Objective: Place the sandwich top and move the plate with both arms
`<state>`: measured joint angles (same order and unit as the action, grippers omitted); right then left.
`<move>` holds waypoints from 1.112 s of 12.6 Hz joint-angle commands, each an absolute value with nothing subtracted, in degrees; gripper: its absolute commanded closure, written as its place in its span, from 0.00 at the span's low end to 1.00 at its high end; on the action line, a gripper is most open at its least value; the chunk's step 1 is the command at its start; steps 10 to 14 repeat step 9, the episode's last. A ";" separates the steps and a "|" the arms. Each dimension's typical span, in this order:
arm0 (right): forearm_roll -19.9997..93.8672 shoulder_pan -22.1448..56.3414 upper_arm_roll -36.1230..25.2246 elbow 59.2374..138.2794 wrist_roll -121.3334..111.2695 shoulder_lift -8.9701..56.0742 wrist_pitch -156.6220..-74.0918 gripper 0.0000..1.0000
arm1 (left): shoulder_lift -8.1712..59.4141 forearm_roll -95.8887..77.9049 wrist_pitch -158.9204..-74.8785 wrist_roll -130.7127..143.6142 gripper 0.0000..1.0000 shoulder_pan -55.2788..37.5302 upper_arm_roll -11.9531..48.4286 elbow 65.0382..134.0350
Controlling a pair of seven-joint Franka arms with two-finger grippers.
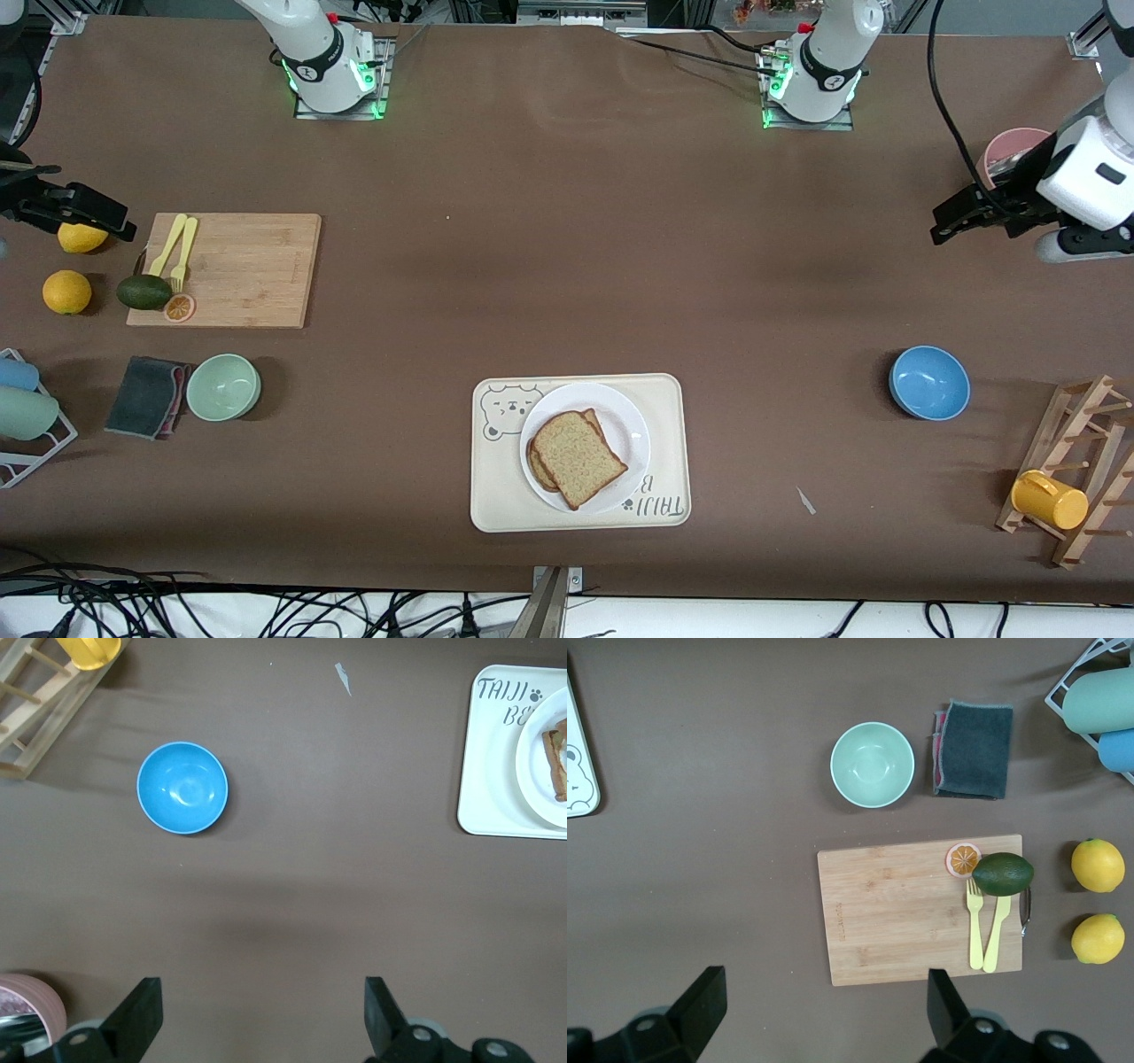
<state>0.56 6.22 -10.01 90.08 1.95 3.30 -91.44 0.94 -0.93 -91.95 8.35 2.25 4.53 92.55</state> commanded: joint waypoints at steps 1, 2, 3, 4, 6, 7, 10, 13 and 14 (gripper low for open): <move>0.17 6.07 -9.93 89.47 1.58 2.72 -90.26 0.00 | 2.11 0.26 -90.44 5.72 0.00 3.07 4.83 90.53; 0.18 6.06 -9.93 89.47 1.50 2.72 -90.26 0.00 | 2.02 0.26 -90.35 5.54 0.00 3.16 4.83 90.53; 0.09 6.06 -9.93 89.47 1.41 2.72 -90.26 0.00 | 2.02 0.26 -90.44 4.93 0.00 3.16 4.83 90.44; -0.09 6.06 -9.93 89.47 1.49 2.72 -90.26 0.00 | 2.02 0.26 -90.44 4.75 0.00 3.16 4.83 90.44; -0.09 6.15 -9.84 89.47 1.76 2.72 -90.44 0.00 | 2.28 0.18 -90.97 4.66 0.00 3.43 4.75 90.18; -0.09 6.15 -9.84 89.47 1.67 2.72 -90.44 0.00 | 2.37 0.35 -91.14 4.66 0.00 3.95 4.83 90.18; -0.09 6.15 -9.93 89.47 1.67 2.72 -90.35 0.00 | 2.37 0.09 -91.76 4.83 0.00 3.96 4.83 90.09; -0.09 6.15 -9.93 89.47 1.67 2.72 -90.35 0.00 | 2.37 0.09 -91.76 4.83 0.00 3.96 4.83 90.09; -0.09 6.15 -9.93 89.47 1.67 2.72 -90.35 0.00 | 2.37 0.09 -91.76 4.83 0.00 3.96 4.83 90.09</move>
